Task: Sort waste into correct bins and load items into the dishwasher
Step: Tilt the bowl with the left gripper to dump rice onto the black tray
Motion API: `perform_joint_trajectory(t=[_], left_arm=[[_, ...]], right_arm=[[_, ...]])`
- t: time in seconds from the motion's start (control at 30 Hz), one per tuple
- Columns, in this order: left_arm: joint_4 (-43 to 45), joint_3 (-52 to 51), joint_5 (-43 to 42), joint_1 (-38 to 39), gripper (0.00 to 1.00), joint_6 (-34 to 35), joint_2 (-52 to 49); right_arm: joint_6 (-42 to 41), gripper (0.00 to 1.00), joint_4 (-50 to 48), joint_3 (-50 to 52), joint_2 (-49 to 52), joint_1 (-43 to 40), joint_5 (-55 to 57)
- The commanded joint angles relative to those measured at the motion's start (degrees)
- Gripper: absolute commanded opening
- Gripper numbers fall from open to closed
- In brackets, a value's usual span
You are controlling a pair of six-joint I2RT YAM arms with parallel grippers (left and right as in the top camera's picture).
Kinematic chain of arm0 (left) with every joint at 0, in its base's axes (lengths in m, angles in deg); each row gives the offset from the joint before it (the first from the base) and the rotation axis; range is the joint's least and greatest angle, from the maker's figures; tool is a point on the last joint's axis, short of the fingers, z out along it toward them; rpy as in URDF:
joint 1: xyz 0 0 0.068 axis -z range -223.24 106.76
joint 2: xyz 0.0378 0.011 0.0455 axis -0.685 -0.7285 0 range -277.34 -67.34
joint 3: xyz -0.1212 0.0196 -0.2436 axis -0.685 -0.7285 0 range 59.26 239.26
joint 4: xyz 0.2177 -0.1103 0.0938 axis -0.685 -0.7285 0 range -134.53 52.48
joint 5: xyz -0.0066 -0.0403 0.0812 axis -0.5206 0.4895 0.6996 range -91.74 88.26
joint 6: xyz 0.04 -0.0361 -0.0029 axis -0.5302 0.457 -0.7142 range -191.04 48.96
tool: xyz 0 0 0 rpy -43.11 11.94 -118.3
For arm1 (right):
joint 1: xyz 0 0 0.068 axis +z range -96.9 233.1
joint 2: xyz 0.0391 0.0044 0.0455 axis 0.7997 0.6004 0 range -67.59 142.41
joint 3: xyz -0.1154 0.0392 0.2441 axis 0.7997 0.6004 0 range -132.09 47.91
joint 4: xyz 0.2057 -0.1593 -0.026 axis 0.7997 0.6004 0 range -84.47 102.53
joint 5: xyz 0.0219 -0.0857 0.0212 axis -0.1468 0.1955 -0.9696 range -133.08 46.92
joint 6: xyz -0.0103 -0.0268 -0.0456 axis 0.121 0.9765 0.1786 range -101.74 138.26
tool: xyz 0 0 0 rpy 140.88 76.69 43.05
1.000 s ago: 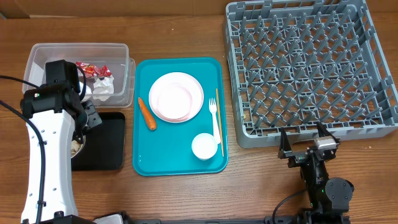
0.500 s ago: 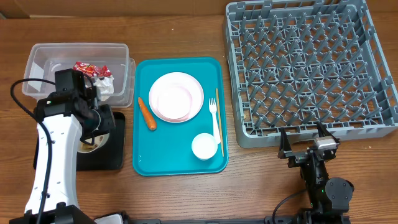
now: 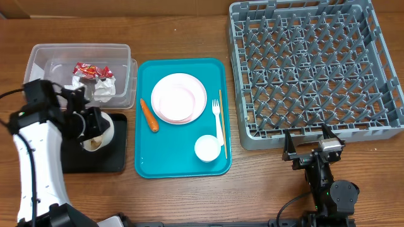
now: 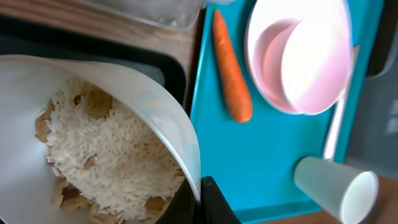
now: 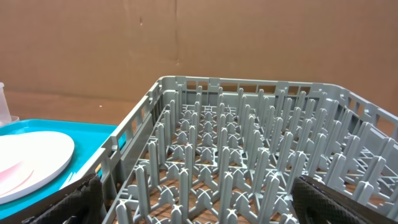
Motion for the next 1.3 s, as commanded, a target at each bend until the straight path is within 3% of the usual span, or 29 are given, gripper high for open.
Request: perform_joint_trajectory(t=[0.0,0.47,0.9,1.2,1.27], left_arm=[[1.1,-0.9,-10.7,-4.0,0.04,-4.5,0.5],[6.5,-9.4,-23.4,-13.4,0.04,-11.5,0.5],[4.5,-9.9,-37.3,-21.9,0.04,-18.8,0.5],[4.1,-10.7,-40.7,-25.2,0.04,-20.9,0.5],[2.5,-10.8,-42.8,-25.2,0.04,-24.1,0.5]], right_arm=[[-0.4,1.0,-0.3,0.6,-0.6,-0.3,-0.3],[-0.4,1.0,-0.3,0.6,-0.6,-0.3,-0.3],[-0.4,1.0,-0.3,0.6,-0.6,-0.3,-0.3],[-0.4,1.0,-0.3,0.6,-0.6,-0.3,-0.3],[-0.4,1.0,-0.3,0.6,-0.6,-0.3,-0.3]])
